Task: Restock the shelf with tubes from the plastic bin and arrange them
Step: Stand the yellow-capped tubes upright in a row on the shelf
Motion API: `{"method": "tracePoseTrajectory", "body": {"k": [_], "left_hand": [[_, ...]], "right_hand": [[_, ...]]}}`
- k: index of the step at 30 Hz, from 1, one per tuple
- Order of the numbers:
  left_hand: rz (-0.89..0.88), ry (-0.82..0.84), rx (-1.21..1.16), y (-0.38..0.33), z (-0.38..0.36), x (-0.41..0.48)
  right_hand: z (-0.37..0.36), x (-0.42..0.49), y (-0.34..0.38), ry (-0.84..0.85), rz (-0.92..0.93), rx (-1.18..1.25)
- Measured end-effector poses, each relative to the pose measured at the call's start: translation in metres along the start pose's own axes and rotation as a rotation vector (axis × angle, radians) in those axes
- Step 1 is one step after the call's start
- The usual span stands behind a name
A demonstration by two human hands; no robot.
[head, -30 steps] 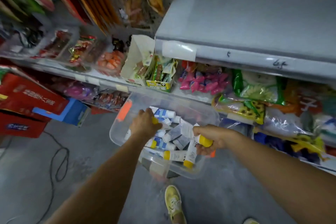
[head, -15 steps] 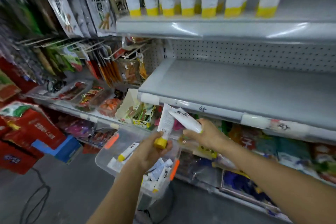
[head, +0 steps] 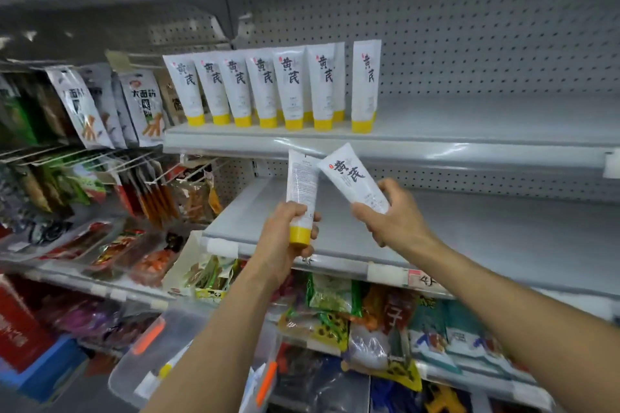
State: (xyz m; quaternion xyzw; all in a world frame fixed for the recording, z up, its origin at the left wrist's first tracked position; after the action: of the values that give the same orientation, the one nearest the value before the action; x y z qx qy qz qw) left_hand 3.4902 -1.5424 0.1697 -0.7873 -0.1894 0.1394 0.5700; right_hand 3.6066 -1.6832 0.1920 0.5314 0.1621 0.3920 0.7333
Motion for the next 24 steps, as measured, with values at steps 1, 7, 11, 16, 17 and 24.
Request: {"method": "tracePoseTrajectory", "body": {"k": [1,7,11,16,17,24], "left_hand": [[-0.041,-0.013,0.076,-0.009,-0.007,0.005],[-0.211,-0.059,0.271,-0.06,-0.043,0.034],[-0.308,-0.041,0.374,-0.079,-0.059,0.051],[-0.387,-0.039,0.501,-0.084,-0.063,0.071],[-0.398,-0.044,0.51,-0.085,-0.063,0.075],[-0.467,-0.036,0.574,-0.091,-0.063,0.095]], "right_hand": [[0.009,0.004,0.008,-0.036,0.03,0.034],[0.066,0.039,0.043,-0.22,0.109,0.102],[0.102,0.068,0.058,-0.283,0.144,-0.012],[0.126,0.106,0.057,-0.329,0.088,-0.174],[0.128,0.113,0.056,-0.332,0.08,-0.186],[0.134,0.15,0.045,-0.313,0.003,-0.239]]}}
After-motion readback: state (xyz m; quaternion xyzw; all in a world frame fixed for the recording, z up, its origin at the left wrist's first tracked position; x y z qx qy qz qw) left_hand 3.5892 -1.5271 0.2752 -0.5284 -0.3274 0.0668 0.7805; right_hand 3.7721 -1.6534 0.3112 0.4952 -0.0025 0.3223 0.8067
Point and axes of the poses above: each hand's wrist, its own x-axis towards the middle knuckle, its own z-axis out of the back of the hand, y = z × x, the point moved 3 cm from there along x, towards the middle knuckle, and after that the axes turned 10 degrees about y, right-handed, at the moved point
